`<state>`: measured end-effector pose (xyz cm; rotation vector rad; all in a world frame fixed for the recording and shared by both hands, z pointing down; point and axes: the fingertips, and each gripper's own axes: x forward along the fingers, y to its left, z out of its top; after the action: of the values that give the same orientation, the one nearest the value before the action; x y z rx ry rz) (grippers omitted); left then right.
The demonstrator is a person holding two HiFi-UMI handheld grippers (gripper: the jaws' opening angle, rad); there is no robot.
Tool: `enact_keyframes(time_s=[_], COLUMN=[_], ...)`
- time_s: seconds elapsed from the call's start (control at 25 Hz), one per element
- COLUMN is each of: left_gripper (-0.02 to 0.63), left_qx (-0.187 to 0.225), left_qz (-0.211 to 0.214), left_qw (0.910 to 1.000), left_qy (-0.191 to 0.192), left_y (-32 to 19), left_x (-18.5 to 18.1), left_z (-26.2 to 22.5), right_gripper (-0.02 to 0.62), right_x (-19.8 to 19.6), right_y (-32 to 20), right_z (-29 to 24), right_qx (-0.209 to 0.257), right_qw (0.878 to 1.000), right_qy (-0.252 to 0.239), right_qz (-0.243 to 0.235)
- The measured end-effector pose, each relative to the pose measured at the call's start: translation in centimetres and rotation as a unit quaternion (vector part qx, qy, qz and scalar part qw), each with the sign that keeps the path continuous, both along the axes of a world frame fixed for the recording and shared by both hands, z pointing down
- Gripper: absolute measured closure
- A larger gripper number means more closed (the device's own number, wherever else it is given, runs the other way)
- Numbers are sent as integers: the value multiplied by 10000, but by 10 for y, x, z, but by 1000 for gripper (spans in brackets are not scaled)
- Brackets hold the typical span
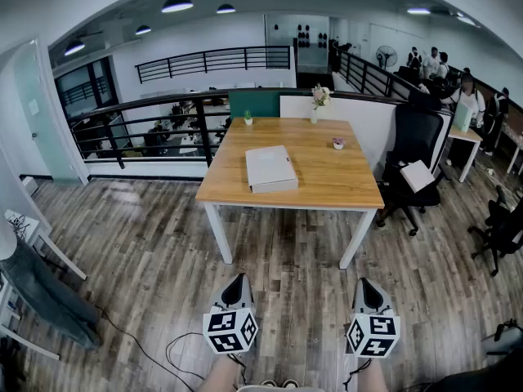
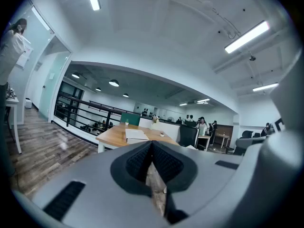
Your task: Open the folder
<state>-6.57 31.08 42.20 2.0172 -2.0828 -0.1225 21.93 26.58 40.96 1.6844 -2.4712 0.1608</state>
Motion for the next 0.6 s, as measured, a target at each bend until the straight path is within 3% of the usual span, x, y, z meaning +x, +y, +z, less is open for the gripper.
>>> enact_keyframes(time_s=[0.32,0.6], left_gripper=[603,602], left_qx=[-9,-53], left_qz=[36,-48], left_qw=[10000,9999], left_qy=[-9,-97], left_y=[5,13], left_x=[-1,-7], left_z=[-3,-1], right_gripper=[594,594], right_x=[2,7], right_y=[6,14], right_z=[2,7], right_qx=[-99,-155], right_qw=[9994,9995], right_qy=[-333,-270], right_qz=[-38,75])
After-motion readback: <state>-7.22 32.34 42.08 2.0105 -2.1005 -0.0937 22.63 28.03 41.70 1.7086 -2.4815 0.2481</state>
